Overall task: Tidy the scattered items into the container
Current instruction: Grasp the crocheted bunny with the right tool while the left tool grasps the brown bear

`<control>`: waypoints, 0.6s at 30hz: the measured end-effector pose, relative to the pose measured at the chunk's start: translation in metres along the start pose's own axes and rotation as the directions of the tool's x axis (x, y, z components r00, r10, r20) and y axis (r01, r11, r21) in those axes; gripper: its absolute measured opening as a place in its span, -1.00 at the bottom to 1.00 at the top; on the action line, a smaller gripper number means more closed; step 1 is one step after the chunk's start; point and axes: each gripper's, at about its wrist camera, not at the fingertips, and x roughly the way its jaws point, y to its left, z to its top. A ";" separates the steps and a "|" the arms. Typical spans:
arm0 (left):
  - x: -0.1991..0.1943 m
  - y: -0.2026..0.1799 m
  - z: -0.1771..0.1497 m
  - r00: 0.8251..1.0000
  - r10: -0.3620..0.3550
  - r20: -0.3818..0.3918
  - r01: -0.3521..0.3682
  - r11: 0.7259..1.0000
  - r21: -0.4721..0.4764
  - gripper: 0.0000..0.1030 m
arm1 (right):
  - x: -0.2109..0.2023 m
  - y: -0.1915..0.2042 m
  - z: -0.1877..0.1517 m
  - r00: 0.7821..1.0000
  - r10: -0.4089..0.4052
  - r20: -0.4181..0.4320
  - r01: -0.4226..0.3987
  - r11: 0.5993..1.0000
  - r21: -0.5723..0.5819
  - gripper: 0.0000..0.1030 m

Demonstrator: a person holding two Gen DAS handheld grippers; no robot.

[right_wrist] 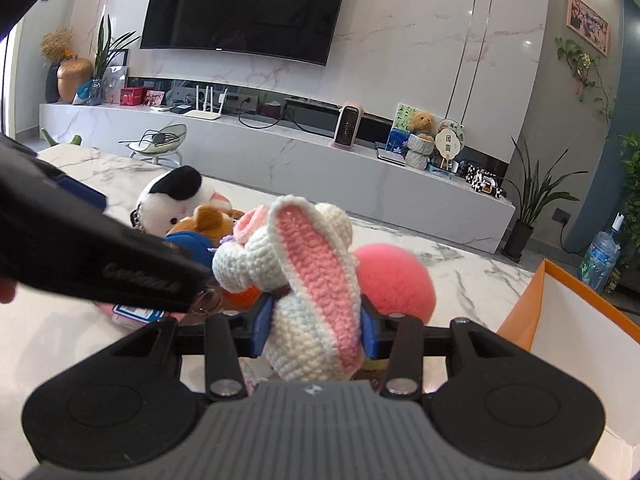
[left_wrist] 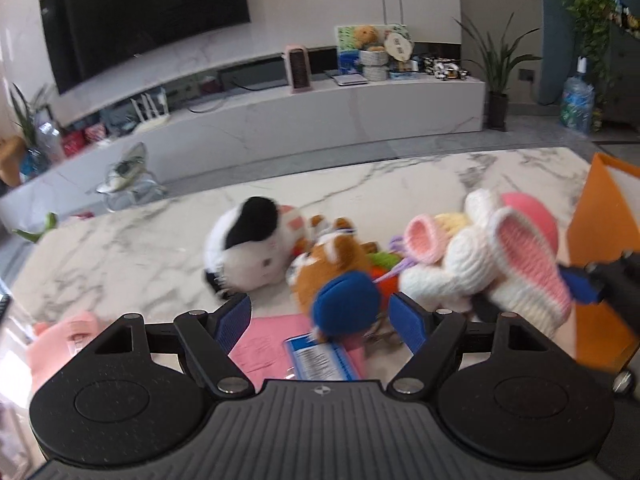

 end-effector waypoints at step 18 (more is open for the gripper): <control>0.043 0.022 -0.004 0.994 -0.061 -0.089 0.048 0.990 -0.132 0.12 | 0.017 0.005 -0.009 0.999 -0.007 -0.036 0.008 1.000 0.026 -0.08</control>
